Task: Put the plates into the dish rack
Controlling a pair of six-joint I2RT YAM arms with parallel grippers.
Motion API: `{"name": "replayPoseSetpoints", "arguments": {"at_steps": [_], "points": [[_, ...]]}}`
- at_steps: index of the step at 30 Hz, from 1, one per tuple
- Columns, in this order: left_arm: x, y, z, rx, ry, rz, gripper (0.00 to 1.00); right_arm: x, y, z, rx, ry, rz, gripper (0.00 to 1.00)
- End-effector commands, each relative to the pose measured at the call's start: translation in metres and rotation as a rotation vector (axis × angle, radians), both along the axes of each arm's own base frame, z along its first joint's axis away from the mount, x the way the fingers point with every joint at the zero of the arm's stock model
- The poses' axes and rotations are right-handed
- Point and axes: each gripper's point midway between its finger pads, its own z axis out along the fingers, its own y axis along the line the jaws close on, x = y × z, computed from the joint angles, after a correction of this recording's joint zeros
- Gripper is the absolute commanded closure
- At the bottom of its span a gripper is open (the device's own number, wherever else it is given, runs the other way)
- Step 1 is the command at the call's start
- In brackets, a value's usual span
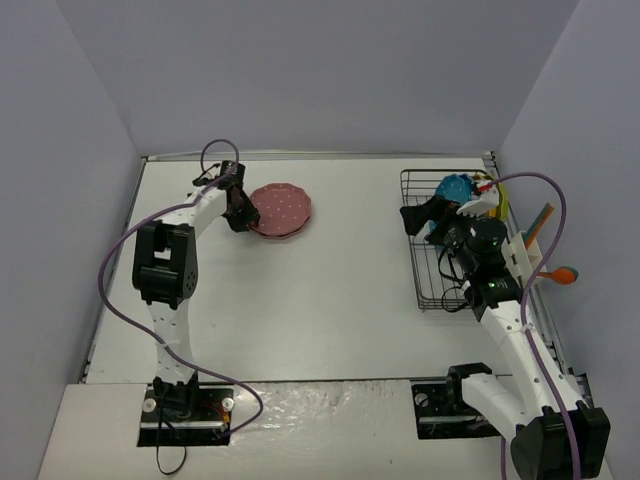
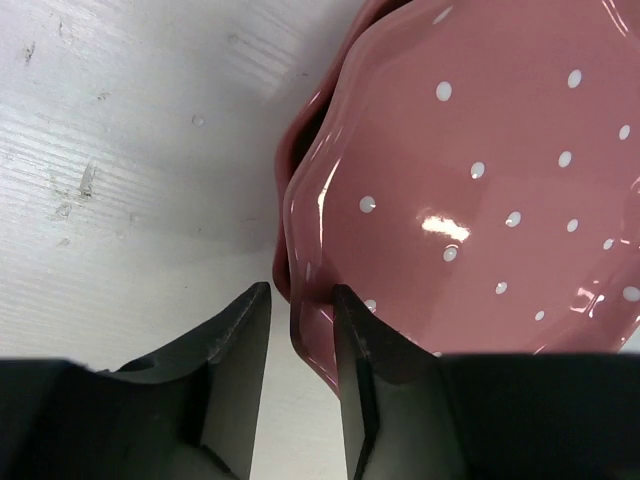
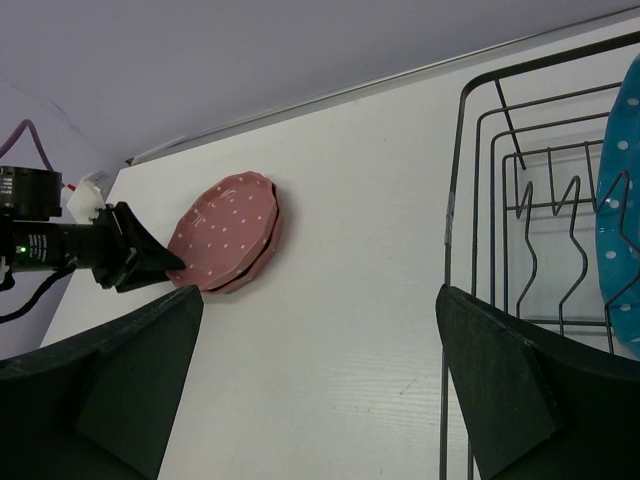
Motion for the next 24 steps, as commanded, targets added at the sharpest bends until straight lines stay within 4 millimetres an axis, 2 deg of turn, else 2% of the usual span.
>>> {"name": "replayPoseSetpoints", "arguments": {"at_steps": [1,4,5,10,16,20,24], "points": [[0.008,0.000,0.042,0.011,-0.098,0.007,0.87,0.000,0.006,0.024,0.016,-0.098,0.024,0.00],[0.005,0.002,0.042,0.018,-0.091,0.002,0.99,0.000,0.007,0.020,0.020,-0.089,0.028,0.00],[0.005,0.002,0.042,0.020,-0.090,0.001,1.00,0.000,0.007,0.019,0.021,-0.088,0.030,0.00],[0.003,0.004,0.053,0.024,-0.104,-0.006,1.00,-0.002,0.008,0.020,0.017,-0.092,0.034,0.00],[0.002,0.004,0.091,0.012,-0.167,-0.015,1.00,-0.003,0.009,0.020,0.013,-0.093,0.040,0.00],[-0.003,0.009,0.099,0.020,-0.174,-0.010,1.00,-0.004,0.011,0.019,0.010,-0.094,0.046,0.00],[-0.009,0.014,0.096,0.013,-0.165,-0.002,1.00,-0.004,0.013,0.017,0.013,-0.089,0.052,0.00]]}}
